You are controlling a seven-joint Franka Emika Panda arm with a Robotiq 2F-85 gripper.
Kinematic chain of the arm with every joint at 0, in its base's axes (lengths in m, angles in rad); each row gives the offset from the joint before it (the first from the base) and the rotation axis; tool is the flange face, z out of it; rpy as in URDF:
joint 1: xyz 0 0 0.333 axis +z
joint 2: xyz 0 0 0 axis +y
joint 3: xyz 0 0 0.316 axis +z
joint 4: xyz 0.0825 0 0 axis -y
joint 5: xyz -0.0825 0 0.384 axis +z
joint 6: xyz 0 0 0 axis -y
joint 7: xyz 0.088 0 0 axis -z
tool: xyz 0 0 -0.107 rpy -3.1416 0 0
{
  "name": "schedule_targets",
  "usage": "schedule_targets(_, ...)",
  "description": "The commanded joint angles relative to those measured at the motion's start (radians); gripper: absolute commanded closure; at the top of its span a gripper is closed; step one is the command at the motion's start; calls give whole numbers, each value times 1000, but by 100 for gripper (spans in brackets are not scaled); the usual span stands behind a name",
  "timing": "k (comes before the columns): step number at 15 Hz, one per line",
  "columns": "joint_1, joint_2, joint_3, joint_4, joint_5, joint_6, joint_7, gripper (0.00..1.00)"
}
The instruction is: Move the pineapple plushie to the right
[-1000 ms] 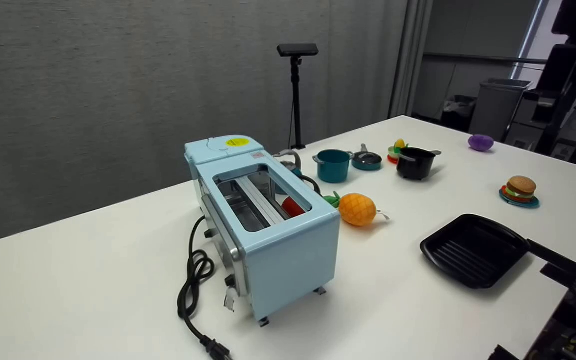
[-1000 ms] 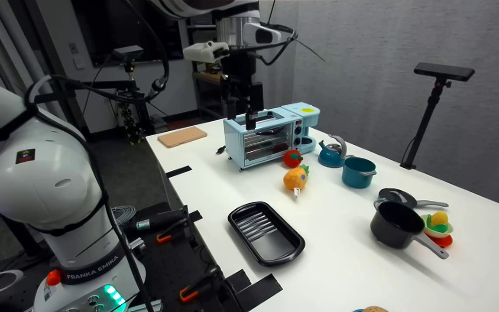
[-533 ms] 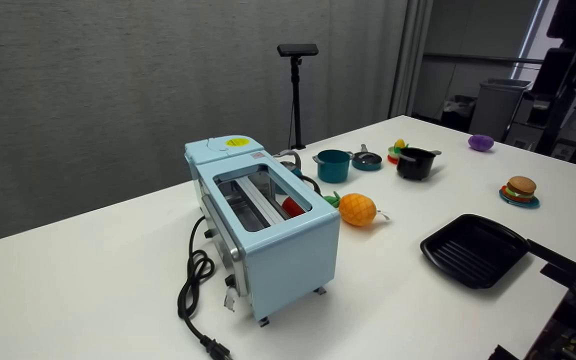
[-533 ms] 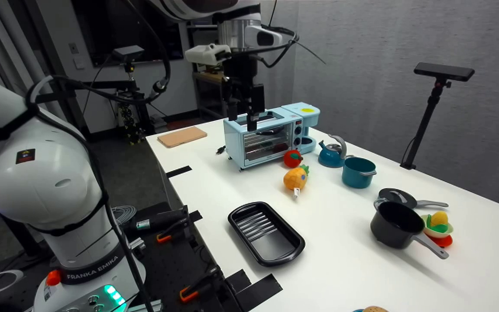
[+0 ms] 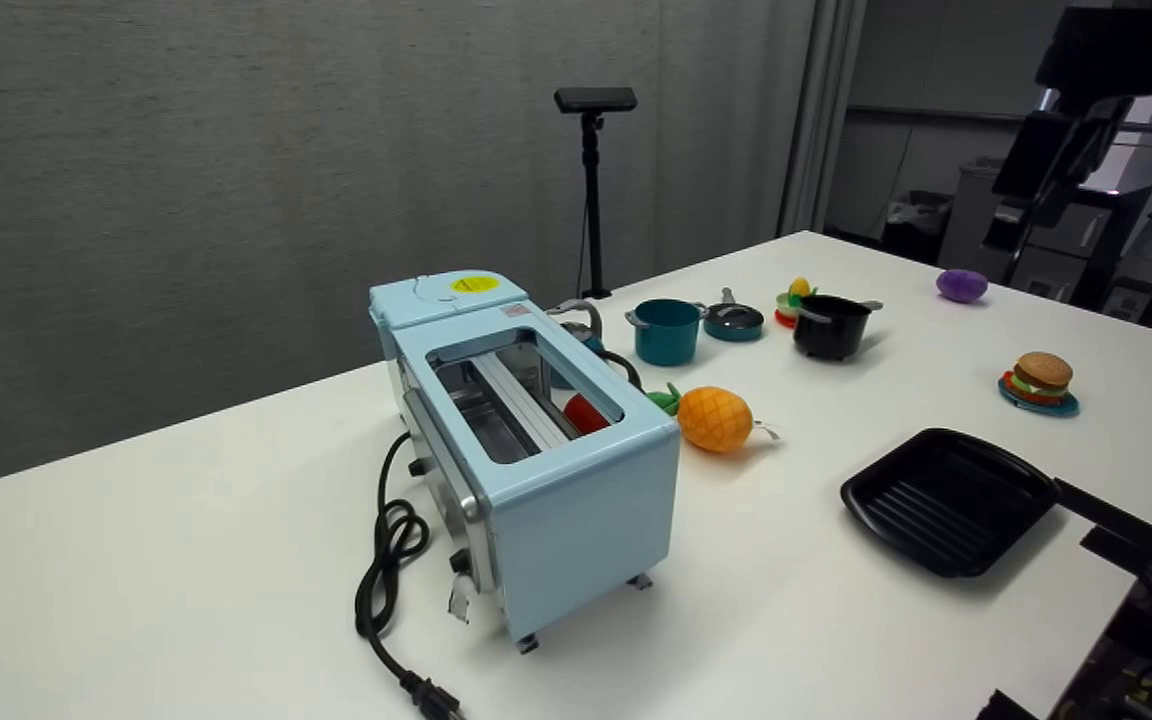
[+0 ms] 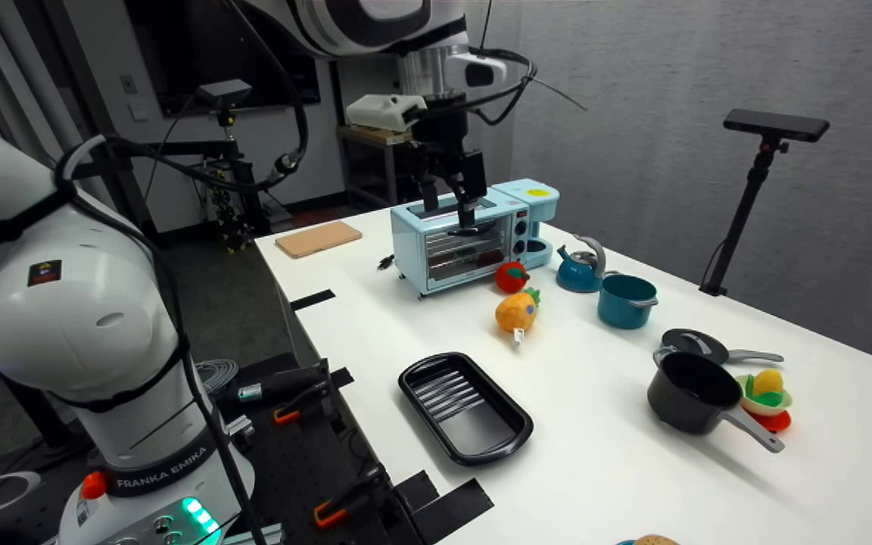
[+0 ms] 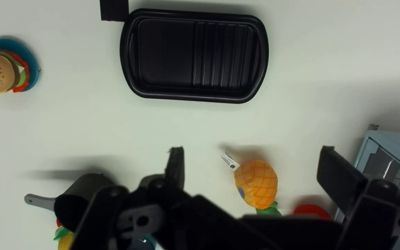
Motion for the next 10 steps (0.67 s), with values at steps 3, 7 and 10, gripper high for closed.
schedule_targets(3,-30,146,11,31,-34,140,6,0)
schedule_targets(7,-47,289,15,73,-75,244,26,0)
schedule_targets(10,-48,412,13,127,-108,305,39,0)
